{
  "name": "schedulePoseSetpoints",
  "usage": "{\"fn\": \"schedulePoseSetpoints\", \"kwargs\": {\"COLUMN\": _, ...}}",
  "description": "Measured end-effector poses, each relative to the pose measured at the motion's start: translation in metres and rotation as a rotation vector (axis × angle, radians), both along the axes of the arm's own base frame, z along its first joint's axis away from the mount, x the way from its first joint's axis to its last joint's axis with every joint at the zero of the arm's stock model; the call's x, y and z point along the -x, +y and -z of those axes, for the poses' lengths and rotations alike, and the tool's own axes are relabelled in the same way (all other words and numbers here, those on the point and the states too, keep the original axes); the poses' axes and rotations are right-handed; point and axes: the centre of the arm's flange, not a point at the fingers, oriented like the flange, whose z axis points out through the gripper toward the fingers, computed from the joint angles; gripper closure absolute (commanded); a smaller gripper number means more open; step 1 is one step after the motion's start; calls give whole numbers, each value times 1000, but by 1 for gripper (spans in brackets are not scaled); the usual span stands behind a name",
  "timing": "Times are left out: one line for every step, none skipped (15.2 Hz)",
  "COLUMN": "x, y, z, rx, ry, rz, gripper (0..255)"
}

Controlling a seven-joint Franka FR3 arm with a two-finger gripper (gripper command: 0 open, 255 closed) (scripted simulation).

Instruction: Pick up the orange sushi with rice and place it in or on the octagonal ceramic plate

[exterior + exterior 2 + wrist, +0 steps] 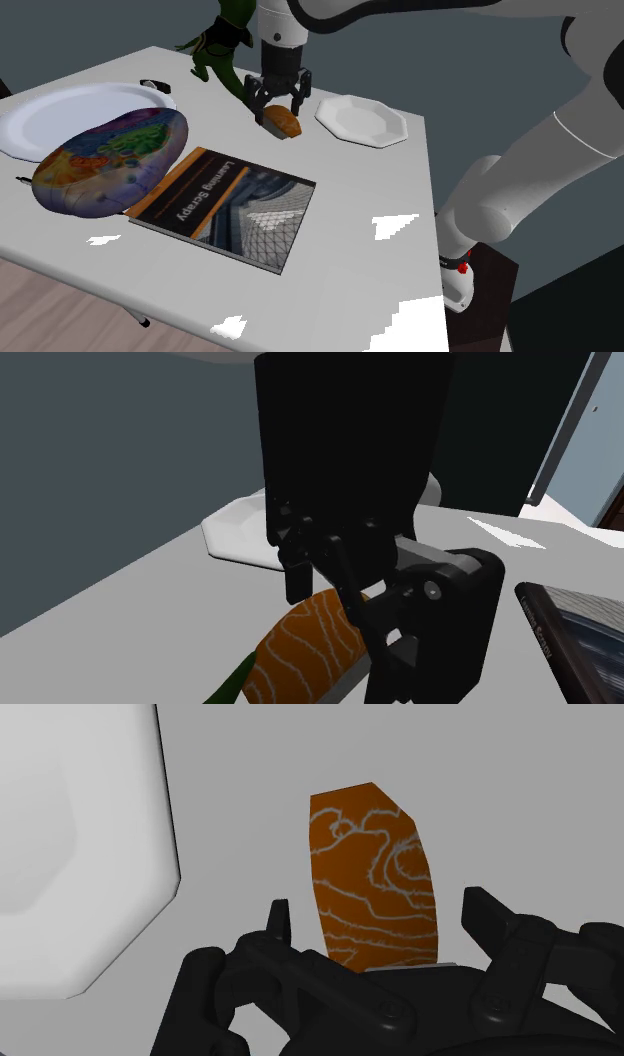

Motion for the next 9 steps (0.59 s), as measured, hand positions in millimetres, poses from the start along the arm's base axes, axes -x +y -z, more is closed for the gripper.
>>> {"fn": "schedulePoseSetpoints", "kwargs": {"x": 0, "y": 0, "z": 0, "rx": 0, "ry": 0, "rz": 0, "gripper": 0}}
{"fn": "schedulePoseSetpoints", "kwargs": {"x": 0, "y": 0, "z": 0, "rx": 0, "ry": 0, "rz": 0, "gripper": 0}}
{"fn": "schedulePoseSetpoints", "kwargs": {"x": 0, "y": 0, "z": 0, "rx": 0, "ry": 0, "rz": 0, "gripper": 0}}
{"fn": "schedulePoseSetpoints", "kwargs": {"x": 0, "y": 0, "z": 0, "rx": 0, "ry": 0, "rz": 0, "gripper": 255}}
{"fn": "schedulePoseSetpoints", "kwargs": {"x": 0, "y": 0, "z": 0, "rx": 0, "ry": 0, "rz": 0, "gripper": 255}}
{"fn": "schedulePoseSetpoints", "kwargs": {"x": 0, "y": 0, "z": 0, "rx": 0, "ry": -1, "rz": 0, "gripper": 255}}
{"fn": "schedulePoseSetpoints", "kwargs": {"x": 0, "y": 0, "z": -1, "rx": -1, "ry": -2, "rz": 0, "gripper": 255}}
{"fn": "schedulePoseSetpoints", "kwargs": {"x": 0, "y": 0, "z": -2, "rx": -2, "ry": -6, "rz": 0, "gripper": 255}}
{"fn": "schedulePoseSetpoints", "kwargs": {"x": 0, "y": 0, "z": -2, "rx": -2, "ry": -5, "rz": 0, "gripper": 255}}
